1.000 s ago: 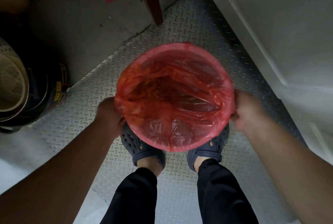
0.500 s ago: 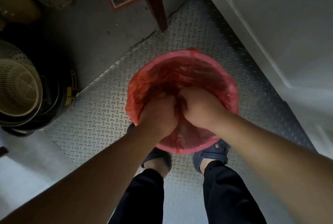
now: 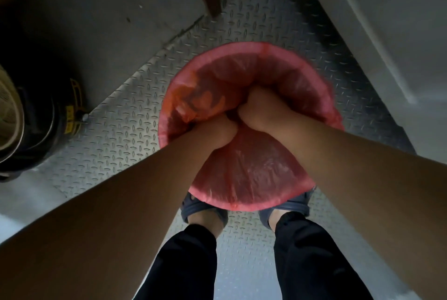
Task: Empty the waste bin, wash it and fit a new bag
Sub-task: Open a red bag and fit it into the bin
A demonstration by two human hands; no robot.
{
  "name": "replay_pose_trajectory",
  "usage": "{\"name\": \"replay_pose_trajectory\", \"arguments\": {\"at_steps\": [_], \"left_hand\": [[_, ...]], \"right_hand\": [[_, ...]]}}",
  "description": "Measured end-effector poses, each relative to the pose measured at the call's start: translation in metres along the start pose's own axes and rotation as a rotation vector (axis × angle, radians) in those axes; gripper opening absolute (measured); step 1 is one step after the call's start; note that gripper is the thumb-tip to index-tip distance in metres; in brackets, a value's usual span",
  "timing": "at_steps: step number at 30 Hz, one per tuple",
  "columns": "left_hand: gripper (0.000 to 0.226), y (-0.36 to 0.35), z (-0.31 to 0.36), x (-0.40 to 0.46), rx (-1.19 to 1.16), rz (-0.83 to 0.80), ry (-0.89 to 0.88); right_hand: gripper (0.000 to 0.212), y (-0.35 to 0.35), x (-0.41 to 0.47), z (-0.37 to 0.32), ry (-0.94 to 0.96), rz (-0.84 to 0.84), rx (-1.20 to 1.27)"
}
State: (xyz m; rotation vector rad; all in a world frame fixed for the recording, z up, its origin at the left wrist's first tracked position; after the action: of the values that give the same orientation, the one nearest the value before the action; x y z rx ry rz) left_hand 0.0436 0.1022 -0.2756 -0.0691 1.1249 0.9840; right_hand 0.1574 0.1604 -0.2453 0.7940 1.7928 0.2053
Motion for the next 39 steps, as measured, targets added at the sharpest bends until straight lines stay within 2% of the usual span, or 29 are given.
{"name": "replay_pose_trajectory", "arguments": {"at_steps": [2, 8, 9, 12, 13, 16, 20, 23, 25, 27, 29, 32, 35, 39], "left_hand": [[0.051, -0.005, -0.004, 0.003, -0.039, -0.025, 0.056], [0.053, -0.014, -0.001, 0.012, -0.134, -0.087, 0.171], [0.053, -0.013, 0.002, 0.011, -0.168, -0.069, 0.19], [0.055, -0.004, 0.013, -0.004, -0.325, 0.131, 0.221], [0.053, 0.0, 0.017, -0.01, -0.348, 0.144, 0.224], [0.045, 0.011, 0.03, -0.031, -0.225, -0.051, 0.25], [0.044, 0.029, 0.052, -0.064, -0.207, -0.098, 0.093], [0.033, 0.037, 0.061, -0.088, 0.13, -0.125, -0.064], [0.025, 0.044, 0.06, -0.101, 0.245, -0.018, -0.154], [0.02, 0.053, 0.057, -0.107, 0.235, 0.137, -0.202], [0.024, 0.06, 0.056, -0.104, 0.15, 0.24, -0.171], [0.039, 0.059, 0.061, -0.086, -0.068, 0.185, -0.041], [0.04, 0.053, 0.069, -0.064, -0.34, 0.19, 0.142], [0.034, 0.052, 0.068, -0.042, -0.525, 0.275, 0.321]], "right_hand": [[0.019, -0.004, 0.007, 0.001, 0.022, 0.027, -0.032], [0.032, -0.012, 0.019, 0.004, 0.054, 0.019, -0.158], [0.033, -0.012, 0.019, 0.004, 0.057, 0.004, -0.181], [0.033, -0.009, 0.016, 0.002, 0.037, -0.036, -0.189], [0.031, -0.007, 0.013, 0.001, 0.017, -0.053, -0.181], [0.024, 0.0, 0.001, -0.001, 0.007, -0.126, -0.195], [0.023, 0.009, -0.011, -0.007, 0.055, -0.179, -0.27], [0.023, 0.013, -0.018, -0.013, 0.084, -0.207, -0.315], [0.026, 0.015, -0.025, -0.018, 0.096, -0.202, -0.311], [0.027, 0.014, -0.037, -0.021, 0.101, -0.19, -0.321], [0.025, 0.012, -0.056, -0.019, 0.117, -0.161, -0.36], [0.034, 0.003, -0.084, -0.007, 0.196, -0.109, -0.45], [0.037, -0.007, -0.089, 0.007, 0.17, -0.207, -0.57], [0.036, -0.011, -0.084, 0.013, 0.155, -0.345, -0.63]]}}
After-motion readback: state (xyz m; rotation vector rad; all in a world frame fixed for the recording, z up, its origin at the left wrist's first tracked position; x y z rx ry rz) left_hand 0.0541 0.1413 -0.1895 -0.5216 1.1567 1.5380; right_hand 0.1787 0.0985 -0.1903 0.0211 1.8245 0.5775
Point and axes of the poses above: each hand's wrist, its own x-axis towards the middle knuckle, its own y-axis out of the back of the hand, z = x × y, the point moved 1 cm from there along x, towards the middle knuckle, and after that the axes turned 8 degrees about -y, right-handed, at the moved point
